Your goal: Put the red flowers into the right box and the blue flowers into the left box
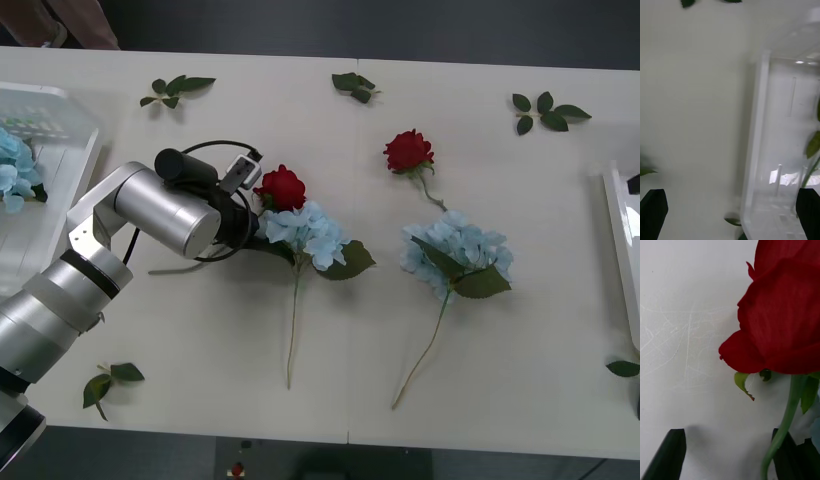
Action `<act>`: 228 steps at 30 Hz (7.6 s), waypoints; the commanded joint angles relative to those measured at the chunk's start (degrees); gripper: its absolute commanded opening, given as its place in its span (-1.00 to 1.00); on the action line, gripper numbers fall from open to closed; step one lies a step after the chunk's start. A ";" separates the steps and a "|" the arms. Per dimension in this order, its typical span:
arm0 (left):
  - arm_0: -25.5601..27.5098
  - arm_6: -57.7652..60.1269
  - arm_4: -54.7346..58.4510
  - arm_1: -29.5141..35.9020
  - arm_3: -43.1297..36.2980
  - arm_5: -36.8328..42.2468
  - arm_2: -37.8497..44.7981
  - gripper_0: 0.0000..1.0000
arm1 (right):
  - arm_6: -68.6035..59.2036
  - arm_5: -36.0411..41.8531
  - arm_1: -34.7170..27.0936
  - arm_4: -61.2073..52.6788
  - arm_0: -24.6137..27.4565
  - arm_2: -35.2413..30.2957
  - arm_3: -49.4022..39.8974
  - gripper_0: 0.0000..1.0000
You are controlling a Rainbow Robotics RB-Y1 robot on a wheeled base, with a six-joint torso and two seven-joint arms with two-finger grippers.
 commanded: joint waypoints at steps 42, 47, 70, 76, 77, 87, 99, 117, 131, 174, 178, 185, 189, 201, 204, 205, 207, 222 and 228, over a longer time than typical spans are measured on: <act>-9.76 56.28 16.73 5.63 -39.40 14.75 14.68 -1.00 | -2.18 -30.08 17.77 13.19 -16.46 31.53 22.15 1.00; -13.81 64.98 13.39 3.17 -39.75 13.78 13.45 -1.00 | -2.71 -32.36 19.35 15.21 -16.90 32.33 24.09 1.00; -28.40 93.72 -12.01 -13.44 -26.21 1.48 -0.70 -1.00 | -4.20 -38.60 22.86 17.94 -17.08 36.81 29.36 1.00; -28.48 94.78 -11.74 -13.44 -27.09 0.51 -0.88 -1.00 | -5.17 -38.60 23.83 19.70 -17.08 36.81 29.54 1.00; -28.48 94.86 -11.74 -13.44 -27.18 0.51 -0.97 -1.00 | -5.25 -38.60 23.92 19.78 -17.08 36.81 29.71 1.00; -28.48 96.09 -13.33 -13.44 -27.44 -0.46 -0.88 -1.00 | -5.87 -40.97 24.27 19.78 -17.08 36.81 32.08 1.00; -28.48 96.45 -14.29 -13.44 -27.44 -0.81 -0.88 -1.00 | -7.80 -41.06 24.18 18.38 -17.08 36.81 32.17 -1.00; -28.48 96.45 -14.29 -13.44 -27.44 -0.81 -0.88 -1.00 | -8.95 -28.93 20.93 16.71 -17.52 31.36 24.26 -1.00; -28.48 96.45 -14.29 -13.44 -27.44 -0.81 -0.88 -1.00 | -8.77 -23.40 19.87 15.04 -17.26 27.84 19.16 0.04; -28.48 96.45 -14.29 -13.44 -27.44 -0.81 -0.88 -1.00 | -8.59 -34.65 23.57 15.57 -17.17 31.80 33.58 1.00; -28.48 96.45 -14.29 -13.44 -27.44 -0.81 -0.88 -1.00 | -8.68 -34.73 23.92 16.45 -17.17 31.80 34.02 1.00; -28.48 96.45 -14.29 -13.44 -27.44 -0.81 -0.88 -1.00 | -8.86 -34.73 24.01 16.71 -17.17 31.89 34.37 1.00; -28.48 96.45 -14.29 -13.44 -27.44 -0.81 -0.88 -1.00 | -8.86 -34.73 24.09 16.62 -17.17 31.89 34.46 1.00; -28.48 96.45 -14.29 -13.44 -27.44 -0.81 -0.88 -1.00 | -8.86 -34.73 24.18 16.62 -17.17 32.15 34.81 1.00; -28.48 96.45 -14.29 -13.44 -27.44 -0.81 -0.88 -1.00 | -8.86 -34.73 24.18 16.62 -17.17 32.24 34.81 1.00; -28.48 96.45 -14.29 -13.44 -27.44 -0.81 -0.88 -1.00 | -8.86 -34.73 24.18 16.62 -17.17 32.24 34.81 1.00; -28.48 96.45 -14.29 -13.44 -27.44 -0.81 -0.88 -1.00 | -8.86 -34.73 24.18 16.62 -17.17 32.33 35.07 1.00; -28.48 96.45 -14.29 -13.44 -27.44 -0.81 -0.88 -1.00 | -9.47 -34.73 24.18 16.45 -17.17 32.94 35.34 -1.00; -28.48 96.45 -14.29 -13.44 -27.44 -0.81 -0.88 -1.00 | -9.91 -34.73 24.18 16.27 -17.17 32.94 35.34 -1.00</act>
